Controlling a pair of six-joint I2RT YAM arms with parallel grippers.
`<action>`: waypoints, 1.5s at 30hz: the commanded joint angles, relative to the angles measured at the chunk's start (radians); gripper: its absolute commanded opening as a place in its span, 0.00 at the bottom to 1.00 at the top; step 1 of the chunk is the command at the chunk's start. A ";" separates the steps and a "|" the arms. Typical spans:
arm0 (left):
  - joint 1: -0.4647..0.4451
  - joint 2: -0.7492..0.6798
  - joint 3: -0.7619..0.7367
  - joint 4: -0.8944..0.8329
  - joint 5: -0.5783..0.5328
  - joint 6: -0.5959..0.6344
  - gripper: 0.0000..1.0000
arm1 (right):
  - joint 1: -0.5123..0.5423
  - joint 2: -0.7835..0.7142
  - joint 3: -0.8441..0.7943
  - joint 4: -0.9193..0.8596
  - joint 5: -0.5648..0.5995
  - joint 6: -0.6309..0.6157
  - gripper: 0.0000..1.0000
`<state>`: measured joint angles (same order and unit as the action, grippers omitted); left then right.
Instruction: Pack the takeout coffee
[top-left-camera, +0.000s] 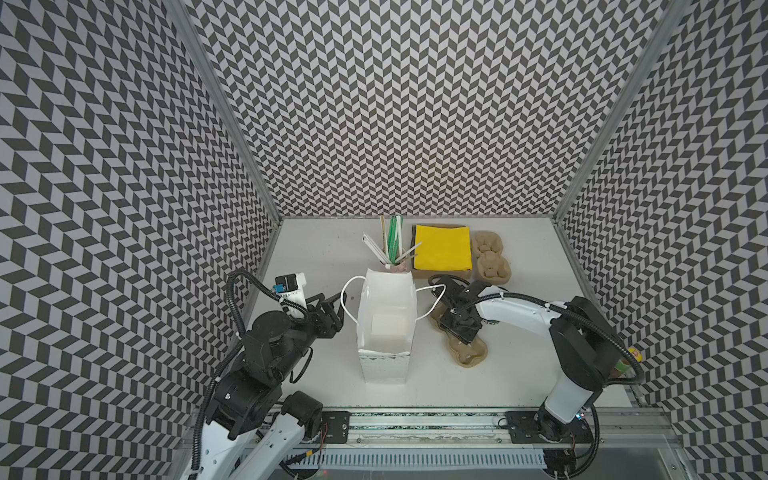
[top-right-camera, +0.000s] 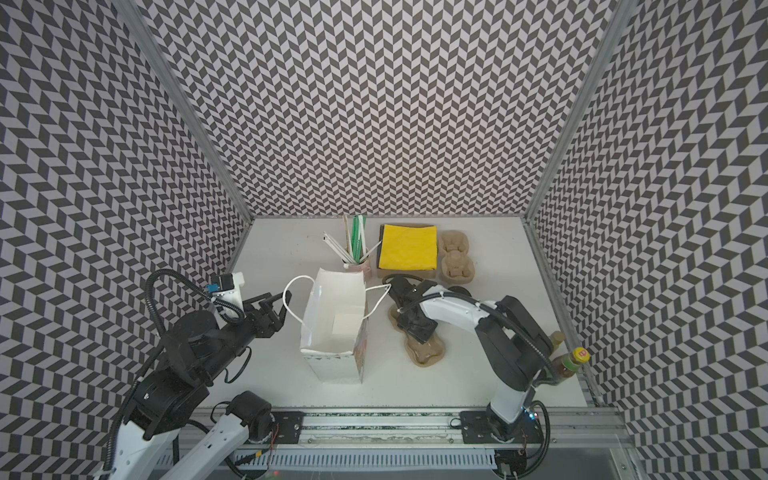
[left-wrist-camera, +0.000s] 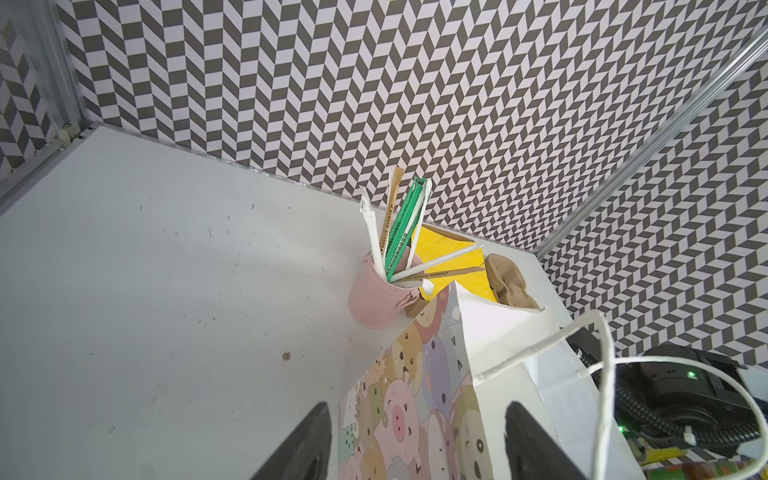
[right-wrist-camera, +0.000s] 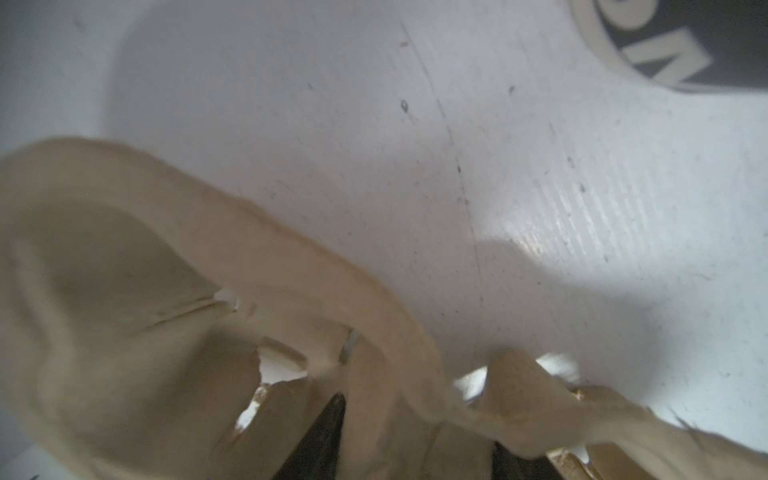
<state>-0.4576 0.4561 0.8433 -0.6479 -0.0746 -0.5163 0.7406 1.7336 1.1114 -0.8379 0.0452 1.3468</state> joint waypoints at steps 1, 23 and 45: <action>-0.002 -0.007 0.009 0.026 0.007 0.007 0.67 | -0.004 -0.039 -0.001 -0.013 0.040 0.013 0.48; -0.001 0.030 0.129 0.051 -0.007 0.061 0.67 | 0.048 -0.364 0.056 -0.181 0.175 -0.086 0.45; -0.003 0.028 0.070 0.180 0.169 0.119 0.71 | 0.088 -0.507 0.378 -0.366 0.251 -0.121 0.46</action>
<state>-0.4576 0.4889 0.9352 -0.4931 0.0250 -0.4248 0.8249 1.2556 1.4437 -1.1851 0.2626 1.2419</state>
